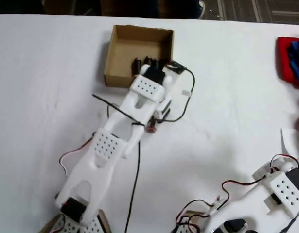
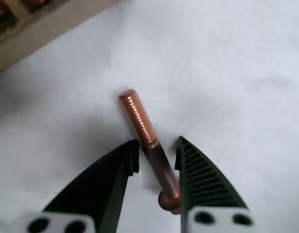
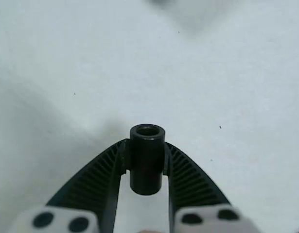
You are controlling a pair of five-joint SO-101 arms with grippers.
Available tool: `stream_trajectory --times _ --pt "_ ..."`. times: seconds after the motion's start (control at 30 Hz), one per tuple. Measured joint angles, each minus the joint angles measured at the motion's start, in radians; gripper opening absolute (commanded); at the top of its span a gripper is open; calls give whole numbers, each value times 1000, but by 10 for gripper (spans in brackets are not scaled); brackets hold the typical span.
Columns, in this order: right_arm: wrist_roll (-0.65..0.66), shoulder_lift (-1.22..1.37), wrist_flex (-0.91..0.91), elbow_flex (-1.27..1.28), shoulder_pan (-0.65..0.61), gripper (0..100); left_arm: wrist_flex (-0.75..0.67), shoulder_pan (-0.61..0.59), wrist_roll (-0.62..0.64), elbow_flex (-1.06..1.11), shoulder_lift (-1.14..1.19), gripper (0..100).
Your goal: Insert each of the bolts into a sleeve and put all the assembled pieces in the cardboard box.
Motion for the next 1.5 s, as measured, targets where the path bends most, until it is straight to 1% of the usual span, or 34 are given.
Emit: stream_trajectory --times 0.03,0.1,0.2,0.27,0.3,0.37,0.43,0.53,0.63,0.67,0.7,0.83,0.97,1.0,1.1,1.23,1.3,1.37,1.43,1.5 --pt "0 0 0 0 0 21 0 3 0 20 -20 37" --pt "0 0 0 0 0 21 0 5 -5 77 -63 20" --pt "0 0 0 0 0 21 0 3 -14 189 -135 25" --pt "0 0 0 0 0 21 0 0 -75 267 -189 25" --pt "0 0 0 0 0 21 0 -3 -132 313 -216 25" --pt "0 0 0 0 0 21 0 -12 -287 413 -287 25" --pt "0 0 0 0 0 21 0 -29 -502 517 -365 25" --pt "0 0 0 0 0 21 0 -77 -904 686 -480 25" --pt "0 0 0 0 0 21 -2 -150 -1301 821 -540 26" --pt "0 0 0 0 0 21 -6 -169 -1358 833 -543 26" --pt "0 0 0 0 0 21 -17 -187 -1378 841 -546 27" --pt "0 0 0 0 0 21 -74 -227 -1378 839 -548 41" --pt "0 0 0 0 0 21 -101 -238 -1376 827 -548 174" --pt "0 0 0 0 0 21 -104 -239 -1373 822 -548 189" --pt "0 0 0 0 0 21 -124 -239 -1327 818 -557 180" --pt "0 0 0 0 0 21 -158 -253 -1227 809 -562 157" --pt "0 0 0 0 0 21 -163 -253 -1122 763 -562 126" --pt "0 0 0 0 0 21 -152 -249 -936 704 -562 98" --pt "0 0 0 0 0 21 -106 -244 -667 635 -562 81" --pt "0 0 0 0 -2 21 -32 -238 -362 589 -565 59"
